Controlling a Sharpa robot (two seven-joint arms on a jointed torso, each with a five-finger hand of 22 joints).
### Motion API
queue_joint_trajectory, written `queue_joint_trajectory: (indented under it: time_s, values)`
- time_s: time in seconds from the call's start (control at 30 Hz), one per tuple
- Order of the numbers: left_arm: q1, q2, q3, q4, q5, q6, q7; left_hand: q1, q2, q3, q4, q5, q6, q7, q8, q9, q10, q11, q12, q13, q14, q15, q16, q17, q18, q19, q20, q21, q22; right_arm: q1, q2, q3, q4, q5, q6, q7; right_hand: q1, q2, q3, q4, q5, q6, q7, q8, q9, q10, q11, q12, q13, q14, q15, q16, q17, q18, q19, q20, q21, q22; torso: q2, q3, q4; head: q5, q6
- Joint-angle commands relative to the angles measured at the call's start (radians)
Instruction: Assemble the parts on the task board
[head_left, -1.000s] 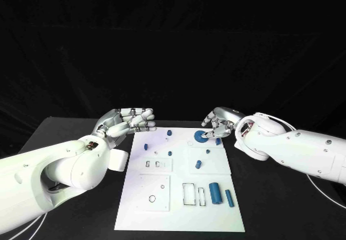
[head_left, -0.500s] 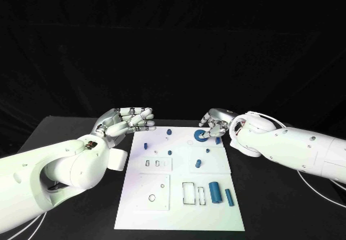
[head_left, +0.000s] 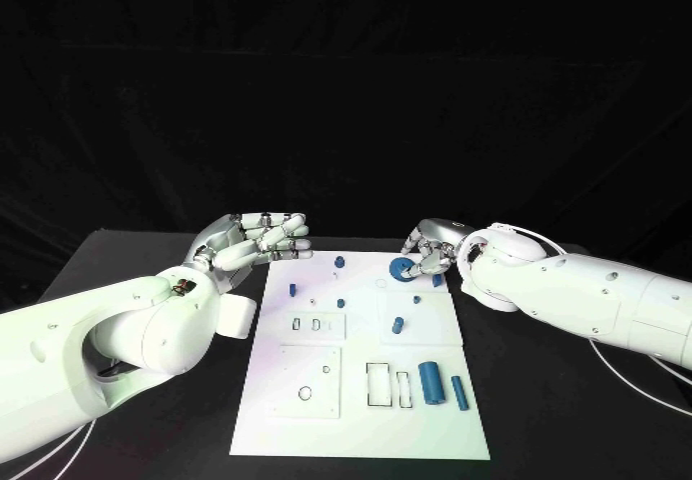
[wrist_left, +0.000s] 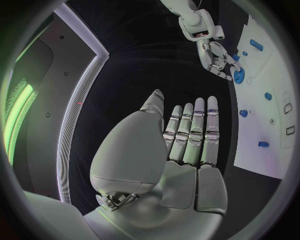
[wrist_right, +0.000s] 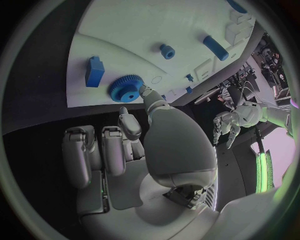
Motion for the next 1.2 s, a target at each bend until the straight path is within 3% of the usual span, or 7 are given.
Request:
queue_joint_trajectory:
  time_s: [0.03,0.73,0.83,0.93,1.07,1.2]
  values:
    - [0.001,0.003,0.001,0.000,0.003,0.019,0.002,-0.001,-0.007,-0.006,-0.002,-0.007,-0.001,0.006,-0.004,0.000,-0.003,0.001,-0.002,0.000,-0.005,0.000,-0.004,0.001,0.005,0.004,0.003,0.003,-0.001,-0.001,0.004,0.000,-0.009,-0.017,0.031,-0.006,0.012,0.002,-0.006,0.001,0.006,-0.007,-0.002,-0.004,-0.001,0.002,0.004,0.003,0.002,0.079,0.010,0.005,0.137,-0.013,0.080,0.008,0.006,0.233,0.000,0.0004,-0.0012,0.000,0.000]
    - [0.001,0.005,0.001,-0.002,0.003,0.020,-0.001,-0.001,-0.006,-0.006,-0.002,-0.006,-0.001,0.006,-0.005,0.000,-0.003,0.001,-0.002,0.000,-0.004,0.000,-0.004,0.001,0.005,0.004,0.003,0.003,-0.001,-0.008,0.023,-0.002,-0.039,0.005,0.069,-0.002,0.024,0.024,-0.005,0.012,0.012,0.029,-0.009,0.023,0.005,0.014,-0.001,0.035,0.034,0.079,0.008,0.009,0.143,-0.013,0.081,0.008,0.007,0.235,0.001,0.0008,-0.0002,0.001,-0.008]
    - [0.001,0.005,0.001,-0.002,0.003,0.020,-0.002,-0.001,-0.006,-0.006,-0.002,-0.006,-0.001,0.006,-0.005,0.000,-0.003,0.001,-0.002,0.000,-0.004,0.000,-0.004,0.001,0.005,0.004,0.003,0.003,-0.001,-0.008,0.025,-0.002,-0.042,0.008,0.070,-0.002,0.032,0.035,0.003,0.012,0.009,0.046,-0.013,0.031,0.007,0.021,-0.005,0.045,0.043,0.079,0.005,0.010,0.146,-0.014,0.083,0.006,0.008,0.236,0.000,0.0009,-0.0002,0.001,-0.009]
    - [0.001,0.005,0.001,-0.002,0.003,0.020,-0.003,-0.001,-0.005,-0.006,-0.001,-0.006,-0.001,0.005,-0.005,0.000,-0.003,0.001,-0.003,0.000,-0.004,0.000,-0.004,0.001,0.005,0.004,0.003,0.003,-0.001,-0.008,0.026,-0.002,-0.043,0.007,0.068,-0.003,0.053,0.057,0.027,0.007,-0.027,0.080,-0.023,0.048,0.012,0.033,-0.014,0.061,0.061,0.080,-0.002,0.012,0.149,-0.015,0.085,0.000,0.010,0.240,0.000,0.0008,0.0000,0.000,-0.009]
    - [0.001,0.005,0.001,-0.003,0.003,0.020,-0.004,-0.001,-0.005,-0.006,-0.001,-0.006,-0.001,0.005,-0.005,0.000,-0.003,0.001,-0.003,0.000,-0.004,0.000,-0.004,0.001,0.005,0.004,0.003,0.003,-0.001,-0.009,0.026,-0.002,-0.040,-0.020,0.055,-0.006,0.078,0.067,0.055,-0.007,-0.044,0.100,-0.032,0.057,0.015,0.040,-0.022,0.069,0.071,0.081,-0.010,0.015,0.156,-0.017,0.092,-0.006,0.016,0.248,0.000,0.0013,0.0001,0.001,-0.008]
    - [0.001,0.005,0.001,-0.003,0.003,0.021,-0.005,-0.001,-0.005,-0.006,-0.001,-0.006,-0.001,0.005,-0.005,0.000,-0.003,0.001,-0.003,0.000,-0.004,0.000,-0.004,0.001,0.005,0.004,0.003,0.003,-0.001,-0.010,0.021,-0.002,-0.023,-0.037,0.004,0.003,0.086,0.067,0.077,-0.014,-0.022,0.116,-0.038,0.064,0.017,0.057,-0.028,0.087,0.090,0.082,-0.014,0.017,0.160,-0.019,0.097,-0.011,0.020,0.255,0.000,0.0014,-0.0002,0.000,-0.007]
